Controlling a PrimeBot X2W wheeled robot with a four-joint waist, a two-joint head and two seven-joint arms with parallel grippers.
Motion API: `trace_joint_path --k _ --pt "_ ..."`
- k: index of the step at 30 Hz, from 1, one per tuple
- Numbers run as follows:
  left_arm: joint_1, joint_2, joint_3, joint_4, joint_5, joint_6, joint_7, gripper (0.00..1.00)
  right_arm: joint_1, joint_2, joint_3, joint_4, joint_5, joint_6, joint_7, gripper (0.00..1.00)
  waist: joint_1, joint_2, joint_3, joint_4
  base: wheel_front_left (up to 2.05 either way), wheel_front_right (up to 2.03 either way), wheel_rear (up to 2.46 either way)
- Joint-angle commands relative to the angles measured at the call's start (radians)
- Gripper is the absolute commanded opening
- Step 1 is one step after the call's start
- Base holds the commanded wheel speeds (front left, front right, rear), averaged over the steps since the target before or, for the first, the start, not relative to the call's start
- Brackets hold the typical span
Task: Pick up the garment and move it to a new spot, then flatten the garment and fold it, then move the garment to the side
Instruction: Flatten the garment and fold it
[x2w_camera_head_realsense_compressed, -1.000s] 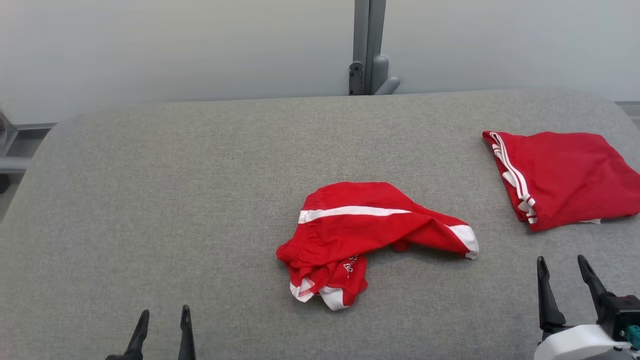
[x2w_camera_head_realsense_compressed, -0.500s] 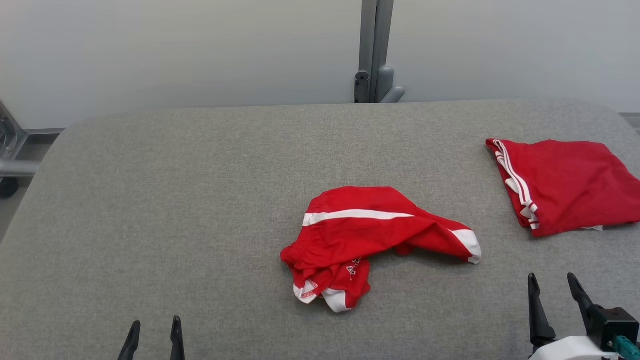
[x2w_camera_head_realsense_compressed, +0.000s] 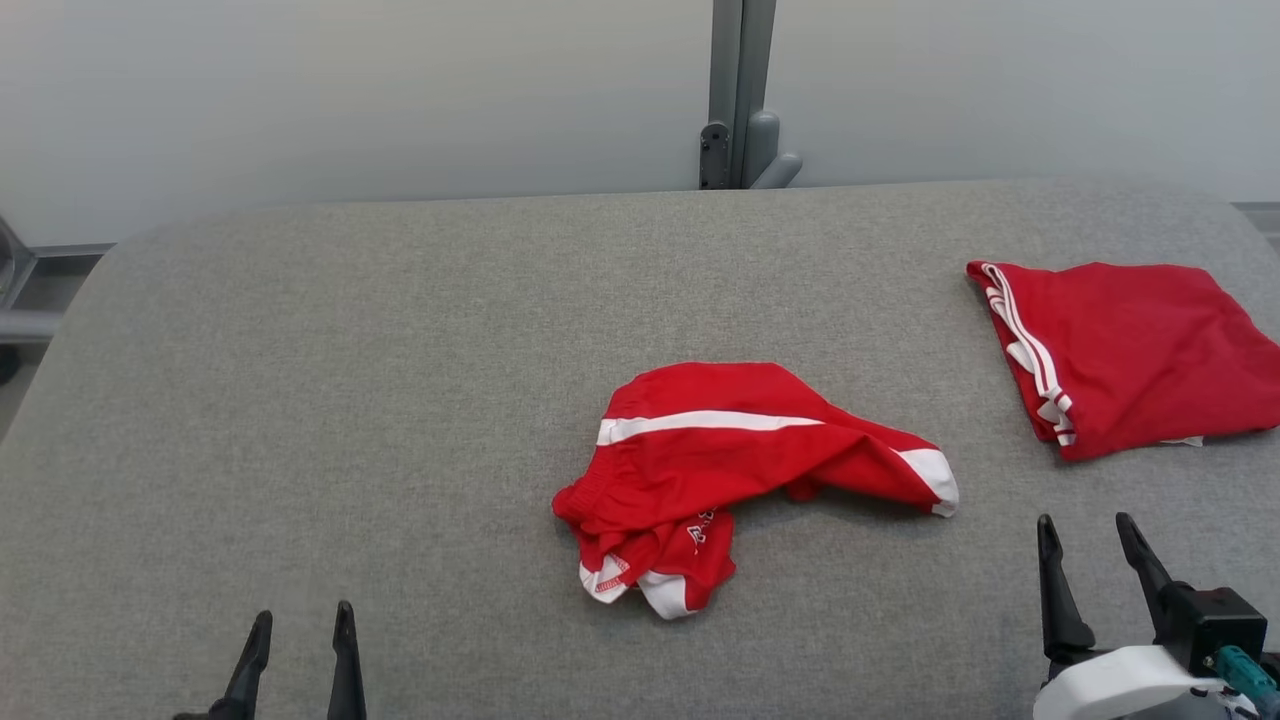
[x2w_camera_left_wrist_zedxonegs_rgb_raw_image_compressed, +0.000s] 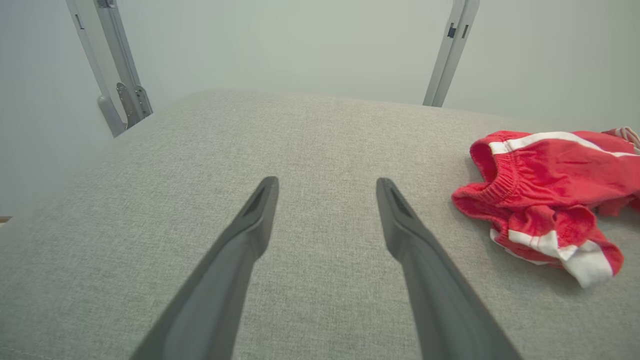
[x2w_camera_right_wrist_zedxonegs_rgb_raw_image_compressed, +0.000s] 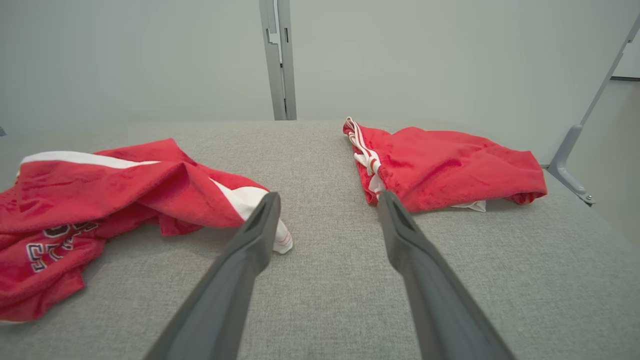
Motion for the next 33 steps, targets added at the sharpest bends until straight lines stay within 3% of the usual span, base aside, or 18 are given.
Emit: trace_joint_path --k 1,8,13,21,25,27,33 --pt "-0.032 -0.001 0.000 0.000 -0.007 -0.008 -0.003 1.00 -0.021 -0.007 0.001 -0.008 0.009 -0.001 -0.003 1.00 0.0000 0.0000 0.011 -0.002 0.00 0.00 0.00" --pt "-0.186 -0.004 -0.083 0.063 -0.027 -0.020 -0.003 1.00 -0.066 -0.020 0.030 -0.025 0.015 -0.001 -0.003 1.00 0.0000 0.0000 0.065 -0.004 0.00 0.00 0.00" --pt "-0.378 -0.005 -0.221 0.204 -0.084 -0.025 0.009 1.00 -0.111 -0.022 0.057 -0.041 0.018 -0.001 -0.003 1.00 0.0000 0.0000 0.130 -0.029 0.00 0.00 0.00" --pt "-0.621 0.004 -0.401 0.413 -0.333 -0.025 0.133 1.00 -0.159 -0.021 0.070 -0.059 0.025 -0.001 -0.003 1.00 0.0000 0.0000 0.206 -0.123 0.00 0.00 0.00" --pt "-0.681 0.023 -0.436 0.485 -0.440 -0.025 0.180 1.00 -0.158 -0.015 0.067 -0.060 0.027 -0.001 -0.003 1.00 0.0000 0.0000 0.209 -0.157 0.00 0.00 0.00" --pt "-0.707 0.058 -0.456 0.522 -0.426 -0.025 0.180 1.00 -0.151 -0.014 0.067 -0.059 0.027 -0.001 -0.003 1.00 0.0000 0.0000 0.206 -0.166 0.00 0.00 0.00" --pt "-0.719 0.060 -0.481 0.614 -0.465 -0.025 0.211 1.00 -0.141 -0.008 0.061 -0.055 0.027 -0.001 -0.003 1.00 0.0000 0.0000 0.190 -0.177 0.00 0.00 0.00"
